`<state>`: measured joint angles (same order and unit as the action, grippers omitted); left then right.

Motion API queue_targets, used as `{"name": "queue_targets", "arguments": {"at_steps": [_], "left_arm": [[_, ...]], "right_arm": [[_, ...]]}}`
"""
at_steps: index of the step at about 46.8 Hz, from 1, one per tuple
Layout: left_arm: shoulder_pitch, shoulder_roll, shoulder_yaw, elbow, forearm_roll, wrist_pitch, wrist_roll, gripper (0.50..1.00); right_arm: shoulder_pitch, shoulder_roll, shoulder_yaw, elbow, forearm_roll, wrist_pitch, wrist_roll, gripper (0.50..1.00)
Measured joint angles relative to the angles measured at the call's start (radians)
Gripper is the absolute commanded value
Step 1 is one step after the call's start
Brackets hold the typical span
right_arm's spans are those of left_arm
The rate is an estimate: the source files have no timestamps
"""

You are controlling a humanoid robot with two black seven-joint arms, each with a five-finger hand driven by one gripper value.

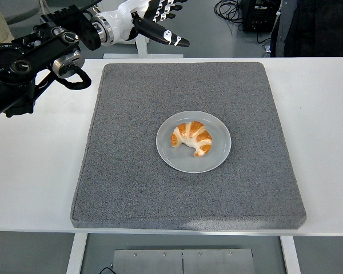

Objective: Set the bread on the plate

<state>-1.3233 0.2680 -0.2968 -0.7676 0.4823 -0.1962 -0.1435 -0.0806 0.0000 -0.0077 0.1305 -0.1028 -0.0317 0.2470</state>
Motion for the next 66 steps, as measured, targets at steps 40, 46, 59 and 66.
{"name": "queue_targets", "arguments": {"at_steps": [40,46,59,66], "left_arm": [[0.148,-0.192,-0.084,0.38,-0.349,0.003,-0.067,1.0],[0.168,-0.204,-0.133,0.413,-0.435,0.0,-0.071,1.0],[0.197,-0.254,-0.281,0.46,-0.481,0.01,-0.066,1.0],[0.197,-0.268,-0.287,0.495,-0.484,0.017,-0.065,1.0]], "right_arm": [[0.0,0.0,0.0,0.003,0.0,0.001,0.0,1.0],[-0.002,0.0,0.0,0.002,0.0,0.001,0.0,1.0],[-0.002,0.0,0.0,0.001,0.0,0.001,0.0,1.0],[-0.002,0.0,-0.001,0.0,0.0,0.001,0.0,1.0]]}}
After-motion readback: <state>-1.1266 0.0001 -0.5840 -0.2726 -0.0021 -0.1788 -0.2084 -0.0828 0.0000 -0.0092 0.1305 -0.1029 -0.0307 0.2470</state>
